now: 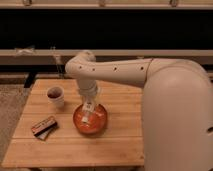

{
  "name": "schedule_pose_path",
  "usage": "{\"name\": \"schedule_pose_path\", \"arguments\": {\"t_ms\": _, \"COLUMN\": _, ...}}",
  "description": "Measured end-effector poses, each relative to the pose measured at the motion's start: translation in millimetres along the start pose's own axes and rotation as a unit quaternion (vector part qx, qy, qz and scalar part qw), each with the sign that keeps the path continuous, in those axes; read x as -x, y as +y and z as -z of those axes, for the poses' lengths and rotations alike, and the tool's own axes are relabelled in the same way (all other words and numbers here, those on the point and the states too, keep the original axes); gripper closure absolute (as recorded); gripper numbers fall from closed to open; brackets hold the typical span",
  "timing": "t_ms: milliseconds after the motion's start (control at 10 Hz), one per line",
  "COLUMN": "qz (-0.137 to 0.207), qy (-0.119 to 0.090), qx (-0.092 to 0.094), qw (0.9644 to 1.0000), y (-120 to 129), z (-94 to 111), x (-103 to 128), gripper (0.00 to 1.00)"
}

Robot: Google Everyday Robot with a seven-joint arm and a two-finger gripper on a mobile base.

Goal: Place the bottle in the ceramic bowl

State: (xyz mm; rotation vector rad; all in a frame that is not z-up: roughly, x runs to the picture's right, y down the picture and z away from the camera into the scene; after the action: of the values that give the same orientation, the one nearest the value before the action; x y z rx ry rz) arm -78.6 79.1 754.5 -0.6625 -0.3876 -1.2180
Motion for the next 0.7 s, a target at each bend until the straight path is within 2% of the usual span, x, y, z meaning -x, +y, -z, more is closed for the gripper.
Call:
{"name": "schedule_pose_path", "arguments": {"t_ms": 200, "qz": -0.057, "qy": -0.009, "qx": 0.009, "qw": 0.9983, "y": -6, "z": -11, "x": 13, "gripper": 0.9}}
{"name": "schedule_pose_path", "arguments": {"t_ms": 400, "qz": -0.128, "qy": -0.02, "qx": 0.002, "qw": 0.9916, "y": -15, "z": -25, "x": 33, "gripper": 0.68}}
{"name": "schedule_pose_path", "arguments": {"t_ms": 700, "qz": -0.204, "qy": -0.037, "qx": -0.008, "qw": 0.9782, "y": -20, "z": -40, "x": 36, "gripper": 0.37}}
